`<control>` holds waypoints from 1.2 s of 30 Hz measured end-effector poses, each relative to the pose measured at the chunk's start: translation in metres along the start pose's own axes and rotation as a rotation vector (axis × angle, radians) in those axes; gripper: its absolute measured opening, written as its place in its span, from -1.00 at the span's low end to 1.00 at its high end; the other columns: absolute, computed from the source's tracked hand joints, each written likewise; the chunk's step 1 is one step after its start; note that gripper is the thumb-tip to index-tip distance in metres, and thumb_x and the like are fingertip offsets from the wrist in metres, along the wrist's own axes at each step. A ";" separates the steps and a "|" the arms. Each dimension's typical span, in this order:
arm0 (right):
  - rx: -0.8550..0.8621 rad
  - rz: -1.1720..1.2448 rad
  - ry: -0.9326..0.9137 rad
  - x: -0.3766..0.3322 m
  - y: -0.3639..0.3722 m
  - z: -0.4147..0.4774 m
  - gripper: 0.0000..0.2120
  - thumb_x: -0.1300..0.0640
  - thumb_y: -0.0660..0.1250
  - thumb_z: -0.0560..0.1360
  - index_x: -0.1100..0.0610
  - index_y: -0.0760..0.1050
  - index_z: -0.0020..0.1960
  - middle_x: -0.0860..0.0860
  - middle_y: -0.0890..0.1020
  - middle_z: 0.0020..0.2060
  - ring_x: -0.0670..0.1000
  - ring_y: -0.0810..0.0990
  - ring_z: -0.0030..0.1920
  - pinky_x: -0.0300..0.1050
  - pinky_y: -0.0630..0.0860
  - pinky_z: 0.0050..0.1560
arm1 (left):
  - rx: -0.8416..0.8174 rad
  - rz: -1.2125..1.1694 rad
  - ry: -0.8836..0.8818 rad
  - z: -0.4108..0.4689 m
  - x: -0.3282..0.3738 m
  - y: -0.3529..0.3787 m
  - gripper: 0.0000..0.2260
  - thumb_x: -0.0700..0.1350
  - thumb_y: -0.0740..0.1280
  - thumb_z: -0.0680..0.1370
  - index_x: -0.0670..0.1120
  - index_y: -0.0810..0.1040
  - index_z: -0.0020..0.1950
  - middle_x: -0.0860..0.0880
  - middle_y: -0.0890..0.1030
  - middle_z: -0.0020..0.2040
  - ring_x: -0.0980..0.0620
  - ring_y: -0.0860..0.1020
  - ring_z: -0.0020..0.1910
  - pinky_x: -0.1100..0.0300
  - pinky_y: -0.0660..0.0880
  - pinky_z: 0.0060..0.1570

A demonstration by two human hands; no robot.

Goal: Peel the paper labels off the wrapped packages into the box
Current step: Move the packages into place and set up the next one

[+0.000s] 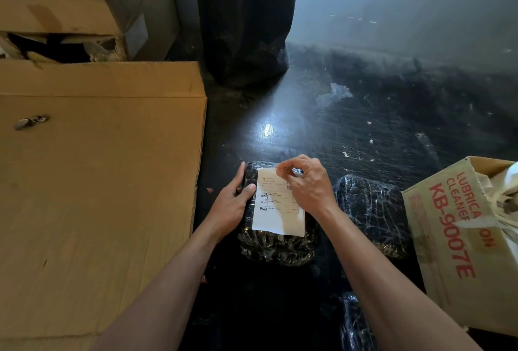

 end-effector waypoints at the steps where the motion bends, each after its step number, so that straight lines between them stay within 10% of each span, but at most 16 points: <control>1: 0.001 0.000 -0.002 0.000 0.000 -0.001 -0.96 0.10 0.47 0.53 0.01 0.71 -0.07 -0.19 0.63 -0.11 0.03 0.53 0.14 0.18 0.55 0.17 | 0.001 0.005 -0.001 0.000 0.000 0.000 -0.45 -0.03 0.22 0.70 0.29 0.07 0.60 0.07 0.64 0.17 0.20 0.67 0.00 0.40 0.56 -0.07; 13: -0.002 0.053 -0.027 -0.010 -0.008 -0.016 -0.94 0.09 0.46 0.53 -0.06 0.67 -0.09 -0.12 0.67 -0.08 0.00 0.53 0.15 -0.29 0.42 0.06 | 0.001 0.069 -0.003 0.005 -0.005 0.002 -0.47 -0.02 0.19 0.71 0.26 0.05 0.61 0.13 0.62 0.19 0.37 0.62 -0.02 0.56 0.44 -0.09; 17: 0.021 0.212 -0.080 -0.030 -0.029 -0.010 -0.98 0.04 0.48 0.51 -0.06 0.68 -0.11 -0.11 0.69 -0.03 0.04 0.59 0.16 -0.10 0.55 0.13 | 0.040 0.010 -0.025 0.011 -0.011 0.000 -0.45 0.06 0.23 0.68 0.30 0.05 0.60 0.07 0.45 0.48 0.11 0.46 0.40 0.04 0.35 0.46; 31: -0.070 0.181 -0.026 -0.019 -0.031 -0.034 -0.75 0.06 0.48 0.52 -0.24 0.66 0.13 0.01 0.66 0.16 0.08 0.65 0.18 0.15 0.66 0.11 | 0.063 -0.015 -0.020 -0.001 -0.009 -0.005 -0.42 0.07 0.30 0.65 0.27 0.09 0.59 -0.01 0.63 0.28 0.09 0.61 0.22 0.08 0.47 0.32; 36: -0.036 0.126 -0.042 -0.028 -0.038 -0.040 -0.55 0.12 0.47 0.53 -0.18 0.50 0.36 -0.06 0.66 -0.08 -0.02 0.67 0.04 0.09 0.59 0.22 | 0.058 -0.092 -0.049 -0.015 -0.036 -0.004 -0.43 0.00 0.39 0.61 0.18 0.27 0.57 0.05 0.61 0.32 0.05 0.61 0.23 -0.08 0.49 0.33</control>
Point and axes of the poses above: each hand's wrist, its own z-axis towards the middle knuckle, its own y-axis out of the palm, x = y × z, the point moved 6 cm from there along z, towards the middle knuckle
